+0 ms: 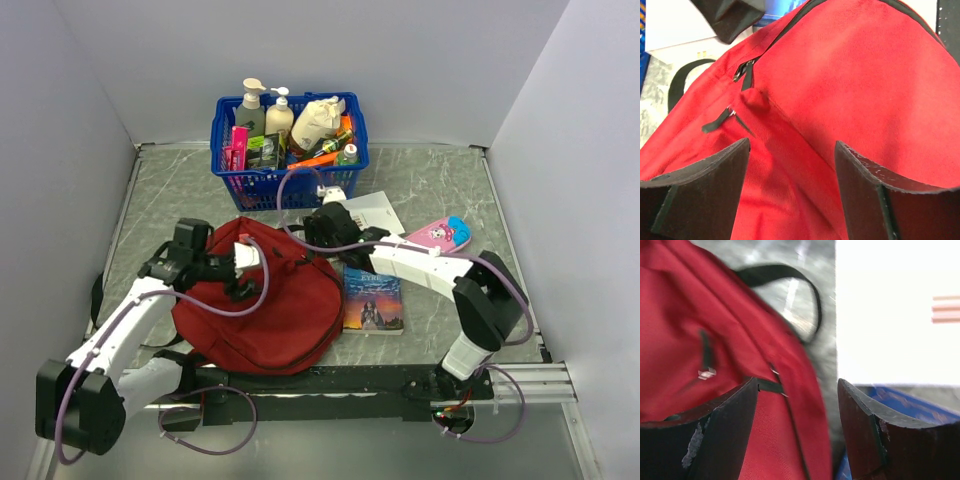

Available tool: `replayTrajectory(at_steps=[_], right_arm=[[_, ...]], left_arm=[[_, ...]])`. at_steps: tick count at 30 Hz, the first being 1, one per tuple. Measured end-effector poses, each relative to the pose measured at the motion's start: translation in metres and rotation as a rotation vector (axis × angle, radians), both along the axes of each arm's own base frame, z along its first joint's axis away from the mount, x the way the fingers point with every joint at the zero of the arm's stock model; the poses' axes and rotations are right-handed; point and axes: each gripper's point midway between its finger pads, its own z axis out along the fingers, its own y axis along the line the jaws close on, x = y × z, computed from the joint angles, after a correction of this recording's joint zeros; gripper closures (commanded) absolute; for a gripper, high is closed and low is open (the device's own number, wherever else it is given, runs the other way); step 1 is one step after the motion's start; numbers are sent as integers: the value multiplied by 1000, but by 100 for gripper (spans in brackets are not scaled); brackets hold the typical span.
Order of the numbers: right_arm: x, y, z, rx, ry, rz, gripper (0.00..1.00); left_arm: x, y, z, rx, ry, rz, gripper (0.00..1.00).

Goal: Pack the student bag
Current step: Unzip the student bag at the center of the board.

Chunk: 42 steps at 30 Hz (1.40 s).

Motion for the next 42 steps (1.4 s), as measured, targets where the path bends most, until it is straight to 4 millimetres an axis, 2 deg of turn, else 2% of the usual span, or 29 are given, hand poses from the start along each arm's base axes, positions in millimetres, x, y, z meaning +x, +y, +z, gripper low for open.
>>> replayTrajectory(at_steps=[2, 5, 9, 13, 15, 18, 19, 22, 24, 28, 32, 35, 36, 38, 42], right_arm=[[-8, -13, -6, -22, 15, -21, 32], [-23, -32, -11, -46, 39, -46, 37], [-34, -41, -17, -43, 66, -63, 44], [-52, -52, -35, -48, 114, -62, 58], [-60, -57, -41, -49, 132, -56, 62], [-67, -60, -42, -34, 142, -48, 71], [-69, -59, -40, -26, 141, -43, 76], [-73, -54, -34, 14, 131, -17, 83], [-80, -50, -33, 39, 125, 12, 86], [-103, -36, -36, 69, 114, 118, 88], [-136, -13, -36, 114, 91, 281, 89], [-155, -2, -31, 148, 70, 367, 81], [-159, -1, -31, 152, 60, 385, 74], [-158, -4, -29, 146, 35, 391, 69], [-136, -8, -18, 154, -46, 365, 60]], left_arm=[[2, -6, -5, 9, 0, -7, 26], [15, -12, -13, 18, -21, 27, 27], [36, -12, -26, 43, -49, 105, 27], [44, -11, -43, 79, -62, 153, 28], [47, -9, -51, 97, -68, 174, 28], [51, -7, -59, 115, -78, 206, 60], [52, -7, -60, 117, -79, 216, 78], [55, -6, -60, 122, -81, 248, 99], [58, -4, -60, 129, -84, 267, 99], [61, 1, -53, 151, -75, 285, 99], [55, 13, -32, 162, -64, 253, 99], [37, 22, -20, 177, -111, 186, 99], [28, 24, -15, 180, -145, 152, 99], [10, 26, -11, 183, -205, 91, 99], [-19, 26, -20, 202, -238, -45, 99]])
